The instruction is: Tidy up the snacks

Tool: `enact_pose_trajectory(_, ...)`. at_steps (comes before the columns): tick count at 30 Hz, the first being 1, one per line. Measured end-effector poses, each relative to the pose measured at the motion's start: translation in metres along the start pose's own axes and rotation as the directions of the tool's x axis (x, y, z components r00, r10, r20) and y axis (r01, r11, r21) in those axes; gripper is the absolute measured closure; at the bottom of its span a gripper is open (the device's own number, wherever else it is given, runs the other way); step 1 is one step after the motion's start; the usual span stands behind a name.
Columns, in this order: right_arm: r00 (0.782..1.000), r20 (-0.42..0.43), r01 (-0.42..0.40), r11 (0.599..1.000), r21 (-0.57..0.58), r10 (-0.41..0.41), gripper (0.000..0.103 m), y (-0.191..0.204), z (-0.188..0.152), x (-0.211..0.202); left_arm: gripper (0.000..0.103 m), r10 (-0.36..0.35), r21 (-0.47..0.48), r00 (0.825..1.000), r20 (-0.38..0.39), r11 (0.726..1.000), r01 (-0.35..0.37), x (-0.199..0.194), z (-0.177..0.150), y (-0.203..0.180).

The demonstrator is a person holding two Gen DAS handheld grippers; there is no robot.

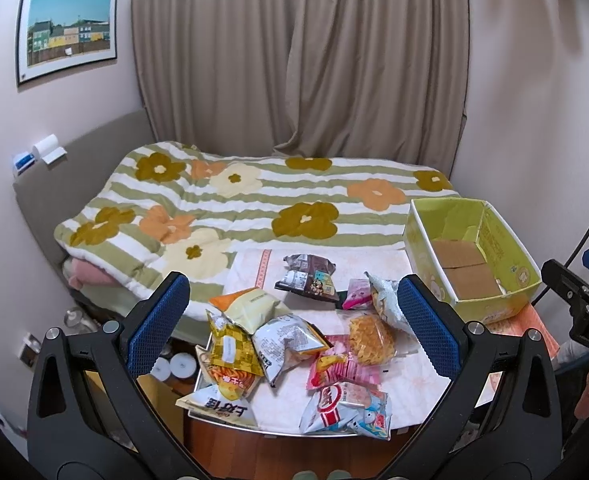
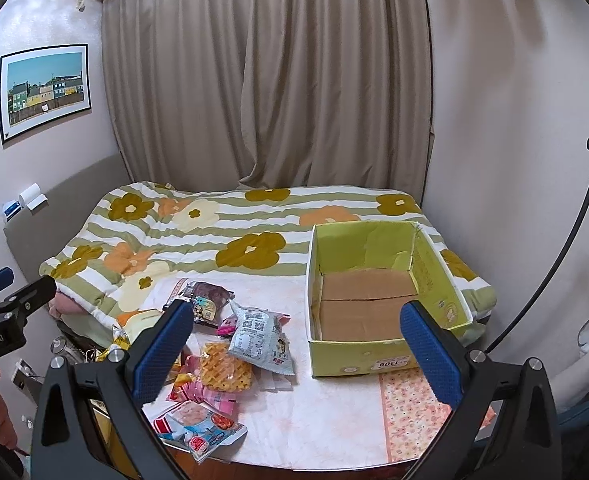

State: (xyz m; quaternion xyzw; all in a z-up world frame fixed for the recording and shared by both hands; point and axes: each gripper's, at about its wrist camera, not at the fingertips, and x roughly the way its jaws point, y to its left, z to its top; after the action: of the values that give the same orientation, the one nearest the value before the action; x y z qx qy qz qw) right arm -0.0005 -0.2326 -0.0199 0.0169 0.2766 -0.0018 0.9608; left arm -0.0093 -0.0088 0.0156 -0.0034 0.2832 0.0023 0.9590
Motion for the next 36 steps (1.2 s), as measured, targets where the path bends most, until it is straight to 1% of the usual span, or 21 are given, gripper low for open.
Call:
enact_pose_trajectory(6,1.000,0.003,-0.006,1.000,-0.005,0.006,0.000,0.0069,-0.0004,-0.0016,0.000,0.001,0.002,1.000,0.003,1.000,-0.001,-0.0020,0.0018,0.0006)
enact_pose_trajectory(7,1.000,0.003,-0.007,1.000,-0.002,0.007,0.000,0.0028,-0.0016,0.0005,0.000,0.001,0.002,1.000,0.003,1.000,-0.001,-0.0018,0.0023,0.0008)
enact_pose_trajectory(36,1.000,0.012,-0.013,1.000,0.007,0.013,0.000,0.0098,-0.0010,0.0002,0.000,0.005,0.002,1.000,0.005,1.000,-0.005,-0.0027,0.0010,0.0010)
